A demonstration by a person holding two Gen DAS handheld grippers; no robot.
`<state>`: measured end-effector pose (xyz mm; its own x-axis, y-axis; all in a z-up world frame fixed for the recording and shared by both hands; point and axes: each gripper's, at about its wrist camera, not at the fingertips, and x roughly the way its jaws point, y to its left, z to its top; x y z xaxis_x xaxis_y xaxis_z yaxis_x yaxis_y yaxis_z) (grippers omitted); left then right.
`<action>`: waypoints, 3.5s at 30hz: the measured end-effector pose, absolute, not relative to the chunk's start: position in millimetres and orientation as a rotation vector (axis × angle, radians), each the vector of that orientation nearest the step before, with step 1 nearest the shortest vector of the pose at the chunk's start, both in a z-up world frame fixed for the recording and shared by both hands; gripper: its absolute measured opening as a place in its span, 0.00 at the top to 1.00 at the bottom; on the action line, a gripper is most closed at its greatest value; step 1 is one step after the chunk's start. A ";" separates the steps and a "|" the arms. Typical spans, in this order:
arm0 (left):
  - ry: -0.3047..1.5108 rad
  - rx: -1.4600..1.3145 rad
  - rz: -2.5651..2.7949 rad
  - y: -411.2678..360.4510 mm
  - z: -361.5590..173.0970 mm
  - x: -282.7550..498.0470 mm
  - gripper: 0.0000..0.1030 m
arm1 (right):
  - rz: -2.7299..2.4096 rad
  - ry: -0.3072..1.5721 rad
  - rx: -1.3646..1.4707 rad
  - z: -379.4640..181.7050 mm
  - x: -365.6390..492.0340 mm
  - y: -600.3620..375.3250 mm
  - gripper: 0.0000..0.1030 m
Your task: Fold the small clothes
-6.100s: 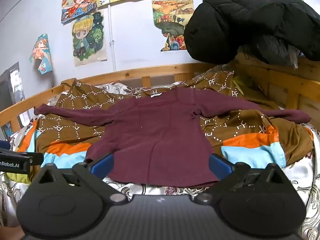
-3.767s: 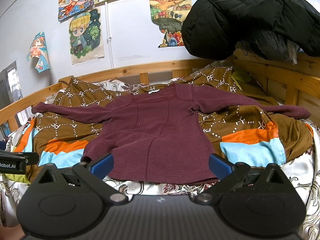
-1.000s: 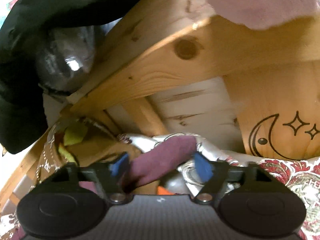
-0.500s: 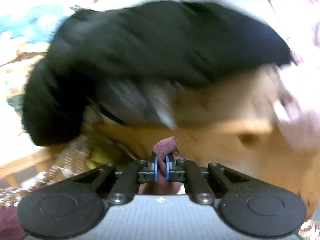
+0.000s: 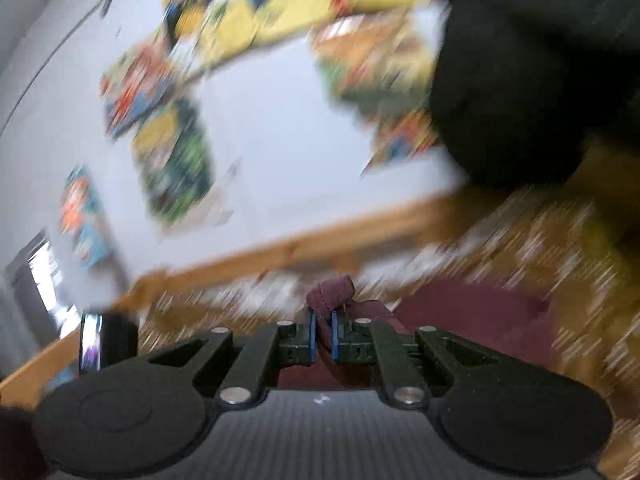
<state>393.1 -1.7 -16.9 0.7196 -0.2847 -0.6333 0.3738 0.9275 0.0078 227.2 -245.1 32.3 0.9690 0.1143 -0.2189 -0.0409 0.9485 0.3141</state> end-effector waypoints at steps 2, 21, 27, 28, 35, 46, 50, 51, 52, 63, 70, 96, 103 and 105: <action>0.678 0.142 -0.361 9.1 -18.5 391.5 0.00 | 0.133 0.311 0.287 11.3 240.9 -220.9 0.93; 0.857 0.131 -0.691 -28.9 -74.7 377.9 0.01 | 0.269 0.741 0.143 -84.5 183.6 -244.1 0.14; 0.881 0.191 -0.809 -39.2 -87.6 359.3 0.01 | 0.029 0.708 0.189 -83.1 212.6 -309.8 0.25; 0.887 0.188 -0.844 -40.3 -86.9 358.7 0.01 | 0.015 0.711 0.200 -85.5 220.7 -315.8 0.30; 0.951 0.249 -1.140 -36.1 -77.9 336.5 0.04 | 0.158 0.734 0.190 -92.2 241.4 -297.8 0.51; 0.928 0.376 -1.161 -3.0 -55.6 268.8 0.02 | 0.481 0.804 -0.117 -101.3 247.5 -217.5 0.60; 0.893 0.274 -1.055 17.7 -35.6 274.9 0.01 | 0.532 0.782 -0.236 -92.0 209.4 -207.0 0.60; 0.888 0.243 -1.025 20.9 -32.9 277.8 0.01 | 0.532 0.773 -0.252 -90.9 202.2 -206.1 0.59; 0.887 0.218 -0.986 19.9 -32.1 281.0 0.01 | 0.537 0.768 -0.270 -90.2 193.8 -205.5 0.58; 1.064 0.096 -0.782 -19.5 -82.0 308.8 0.01 | 0.268 0.641 -0.185 -49.8 207.2 -291.1 0.20; 1.116 0.167 -0.910 -1.3 -90.8 306.4 0.01 | -0.031 0.611 -0.037 -64.9 302.7 -379.0 0.25; 0.936 0.224 -0.823 -20.5 -99.7 296.2 0.01 | -0.138 0.578 -0.066 -82.2 293.9 -410.2 0.44; 0.894 0.079 -0.638 30.3 -69.4 306.2 0.02 | -0.215 0.634 -0.235 -93.4 281.1 -373.3 0.34; 0.809 0.066 -0.449 66.4 -54.0 307.9 0.02 | -0.192 0.590 -0.181 -78.4 264.7 -362.6 0.17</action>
<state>307.9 66.4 -54.0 0.6019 -0.3626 -0.7115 0.4125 0.9041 -0.1117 264.7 -362.6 -78.4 0.8140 -0.2304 -0.5333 0.1274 0.9664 -0.2232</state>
